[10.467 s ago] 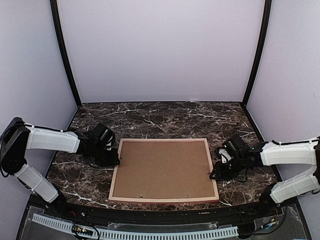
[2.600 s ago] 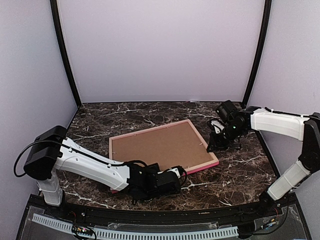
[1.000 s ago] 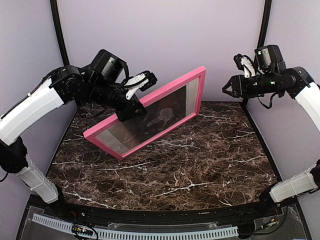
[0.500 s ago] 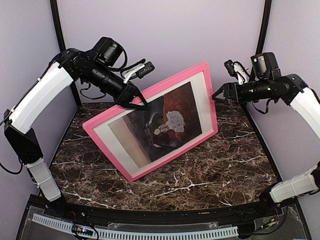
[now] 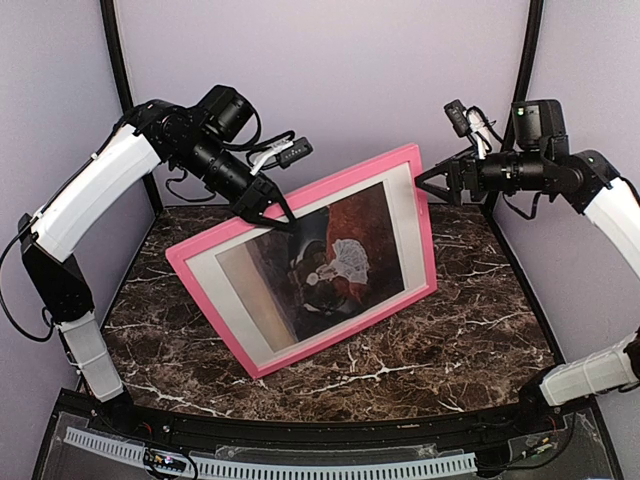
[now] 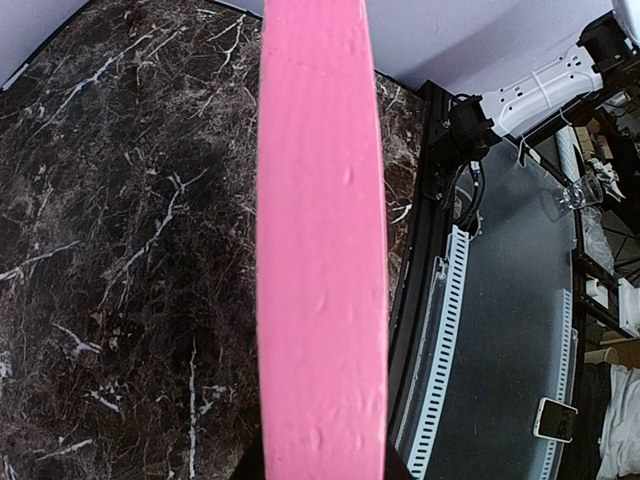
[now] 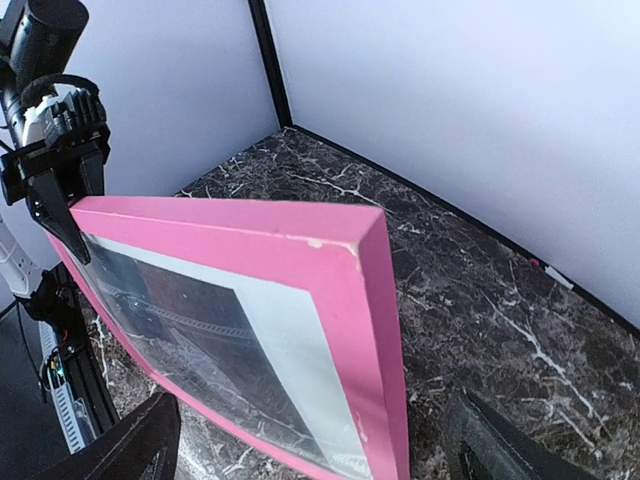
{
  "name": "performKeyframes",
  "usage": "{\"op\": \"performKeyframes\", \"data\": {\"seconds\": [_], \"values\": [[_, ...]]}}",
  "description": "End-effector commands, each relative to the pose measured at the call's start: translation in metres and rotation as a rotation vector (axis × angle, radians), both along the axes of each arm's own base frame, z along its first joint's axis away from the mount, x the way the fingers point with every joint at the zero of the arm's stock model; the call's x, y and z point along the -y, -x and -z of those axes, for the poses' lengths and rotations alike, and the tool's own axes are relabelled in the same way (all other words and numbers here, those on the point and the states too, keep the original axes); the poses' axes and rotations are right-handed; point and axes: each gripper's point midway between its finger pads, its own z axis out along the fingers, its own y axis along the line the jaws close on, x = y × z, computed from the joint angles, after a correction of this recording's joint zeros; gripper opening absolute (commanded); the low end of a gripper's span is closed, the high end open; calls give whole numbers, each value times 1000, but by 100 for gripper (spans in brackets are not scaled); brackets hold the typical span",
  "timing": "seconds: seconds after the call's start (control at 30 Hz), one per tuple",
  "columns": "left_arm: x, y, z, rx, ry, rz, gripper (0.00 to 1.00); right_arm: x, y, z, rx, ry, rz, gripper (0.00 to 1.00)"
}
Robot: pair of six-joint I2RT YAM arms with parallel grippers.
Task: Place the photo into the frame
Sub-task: Pass from the left arm to the right
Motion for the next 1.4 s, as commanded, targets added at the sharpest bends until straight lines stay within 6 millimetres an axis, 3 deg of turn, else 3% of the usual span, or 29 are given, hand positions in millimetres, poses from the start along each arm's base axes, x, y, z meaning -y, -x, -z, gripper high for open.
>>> {"op": "performKeyframes", "data": {"seconds": [0.0, 0.23, 0.37, 0.8, 0.9, 1.13, 1.37], "values": [[6, 20, -48, 60, 176, 98, 0, -14, -7, -23, 143, 33, -115, 93], [8, 25, -42, 26, 184, 120, 0, -27, -6, -20, 176, 109, -252, 93], [10, 25, -39, 11, 186, 126, 0, -34, -2, -18, 167, 126, -337, 88], [8, 21, -24, 6, 149, 108, 0, -38, 6, 3, 148, 157, -473, 48], [6, 18, -20, 21, 131, 94, 1, -35, 7, 6, 138, 143, -499, 34], [0, 9, -10, 65, 80, 51, 16, -33, 5, 19, 100, 124, -519, 2], [-7, -5, -7, 122, 37, -8, 34, -32, 3, 22, 91, 99, -517, 0]]}}
